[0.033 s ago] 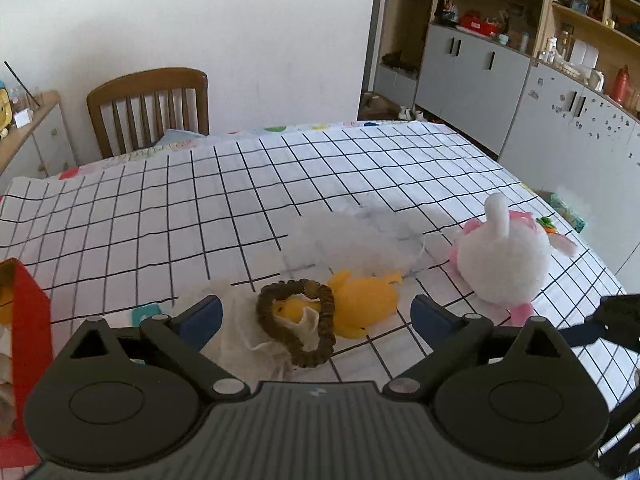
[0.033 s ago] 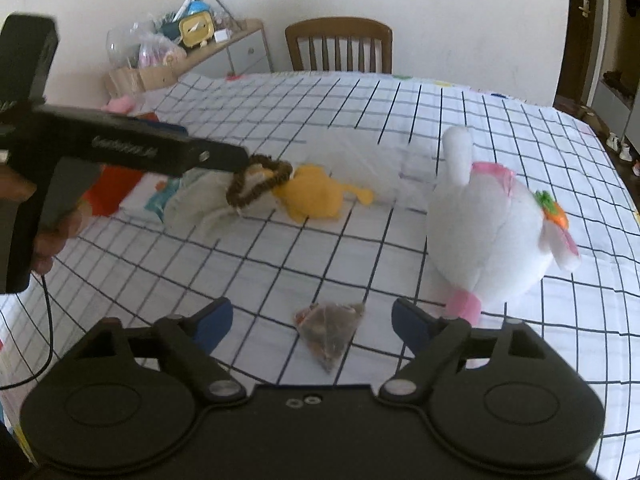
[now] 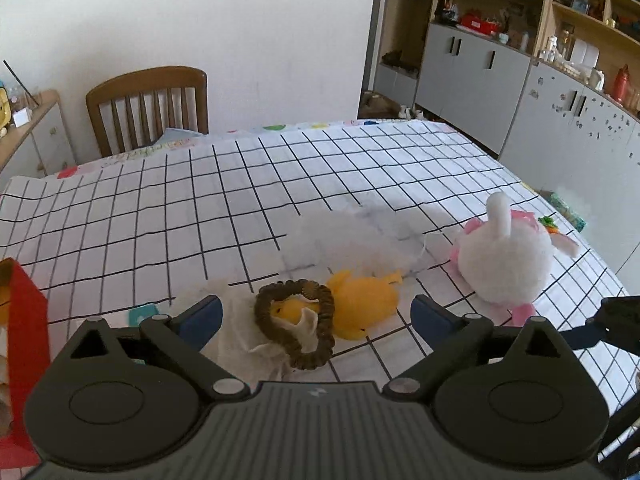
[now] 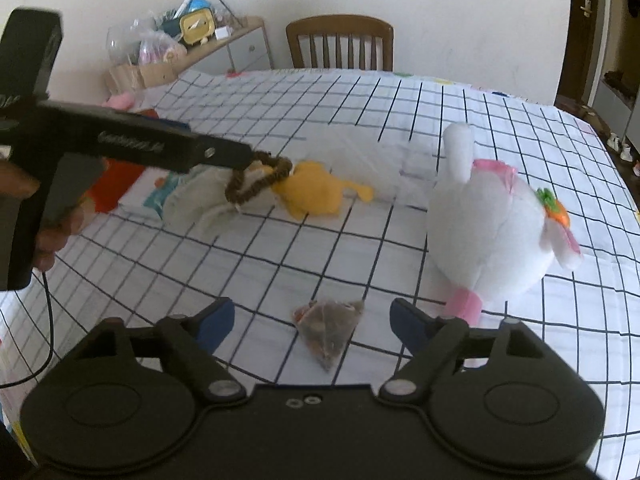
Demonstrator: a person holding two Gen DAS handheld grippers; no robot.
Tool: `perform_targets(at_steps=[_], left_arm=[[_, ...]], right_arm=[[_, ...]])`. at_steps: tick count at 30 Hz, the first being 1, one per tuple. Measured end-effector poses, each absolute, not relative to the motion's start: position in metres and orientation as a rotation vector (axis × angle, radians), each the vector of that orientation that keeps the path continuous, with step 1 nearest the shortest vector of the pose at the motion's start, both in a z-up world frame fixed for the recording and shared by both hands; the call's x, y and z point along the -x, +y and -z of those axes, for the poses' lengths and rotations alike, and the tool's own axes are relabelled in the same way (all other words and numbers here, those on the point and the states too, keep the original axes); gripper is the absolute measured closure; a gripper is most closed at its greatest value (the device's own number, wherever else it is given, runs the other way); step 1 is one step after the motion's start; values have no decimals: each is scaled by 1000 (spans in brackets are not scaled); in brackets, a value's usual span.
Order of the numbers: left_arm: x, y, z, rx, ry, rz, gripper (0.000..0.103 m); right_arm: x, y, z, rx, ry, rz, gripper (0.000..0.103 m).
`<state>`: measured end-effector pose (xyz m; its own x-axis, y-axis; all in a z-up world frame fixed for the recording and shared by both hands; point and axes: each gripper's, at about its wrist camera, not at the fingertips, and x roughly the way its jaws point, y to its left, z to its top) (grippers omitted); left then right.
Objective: Organize soft objects
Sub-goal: 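Grasp the brown bead string with the left tool while the right tool grasps the tea bag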
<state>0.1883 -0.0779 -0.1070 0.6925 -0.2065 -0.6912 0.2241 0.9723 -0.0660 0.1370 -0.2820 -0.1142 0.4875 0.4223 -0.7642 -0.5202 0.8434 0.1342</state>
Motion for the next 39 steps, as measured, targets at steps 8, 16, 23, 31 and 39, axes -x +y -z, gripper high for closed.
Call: perform_targets(at_steps=[8, 16, 23, 31, 39], left_arm=[[-187, -96, 123, -95, 752, 237, 3], [-194, -97, 132, -106, 775, 202, 24], [-220, -74, 126, -4, 806, 172, 47], [-237, -58, 138, 57, 865, 156, 69], [-243, -52, 142, 104, 885, 177, 85]], right_arm=[[-143, -279, 123, 157, 906, -609, 30], [-149, -278, 130, 157, 928, -623, 38], [-153, -278, 132, 149, 933, -641, 43], [-156, -277, 134, 152, 948, -645, 49], [-155, -273, 140, 181, 961, -641, 60]])
